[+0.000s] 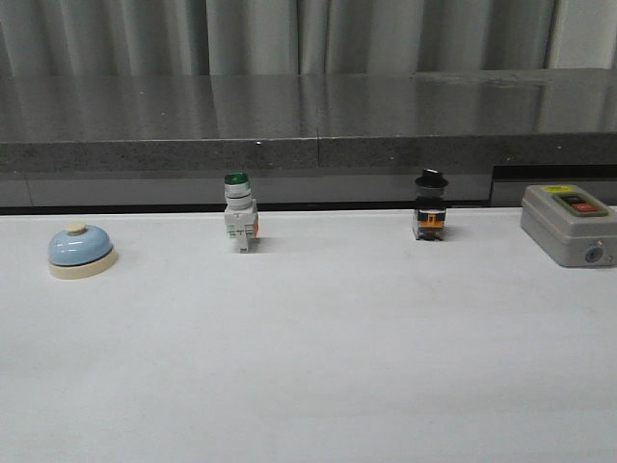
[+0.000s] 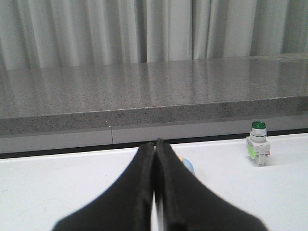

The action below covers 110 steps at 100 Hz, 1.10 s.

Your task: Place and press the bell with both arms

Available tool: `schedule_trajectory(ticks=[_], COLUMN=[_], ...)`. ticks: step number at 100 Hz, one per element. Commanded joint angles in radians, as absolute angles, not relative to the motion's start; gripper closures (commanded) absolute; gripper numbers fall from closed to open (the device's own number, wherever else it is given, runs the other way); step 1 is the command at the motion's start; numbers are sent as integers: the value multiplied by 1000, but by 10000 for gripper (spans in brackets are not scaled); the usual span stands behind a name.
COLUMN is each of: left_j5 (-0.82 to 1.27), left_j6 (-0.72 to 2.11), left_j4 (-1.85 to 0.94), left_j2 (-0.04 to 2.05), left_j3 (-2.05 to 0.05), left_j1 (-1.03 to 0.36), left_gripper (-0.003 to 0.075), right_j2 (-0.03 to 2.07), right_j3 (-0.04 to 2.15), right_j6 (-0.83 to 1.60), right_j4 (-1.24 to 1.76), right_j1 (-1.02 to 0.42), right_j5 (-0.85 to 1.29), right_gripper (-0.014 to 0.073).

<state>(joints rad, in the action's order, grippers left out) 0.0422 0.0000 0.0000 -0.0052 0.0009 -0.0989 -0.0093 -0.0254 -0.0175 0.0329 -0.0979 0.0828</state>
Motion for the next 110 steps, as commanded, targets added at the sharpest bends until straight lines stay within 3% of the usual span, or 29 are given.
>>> schedule_trajectory(ticks=[1,44,64,84,110], left_j5=[-38,-36,103,162,395], left_j6=[-15,-15,-15,-15,-15], left_j4=[0,-15,-83,-163,-167], left_j2=[-33,-33,0,143,473], left_j3=[44,24,-83,-246,-546], left_j1=[-97,-97,-97,-97,-97], left_gripper=[741,741,741,741,741], right_j2=[-30,-30,-30,-30,-30], right_j3=[-12,-12,-12,-12,-12], right_j6=[-15,-15,-15,-15,-15], right_j4=[24,24,24,24,24], right_j1=[-99,-99,-99,-99,-99], right_j5=[-5,-5,-5,-5,-5], right_gripper=[654,654,654,654,654])
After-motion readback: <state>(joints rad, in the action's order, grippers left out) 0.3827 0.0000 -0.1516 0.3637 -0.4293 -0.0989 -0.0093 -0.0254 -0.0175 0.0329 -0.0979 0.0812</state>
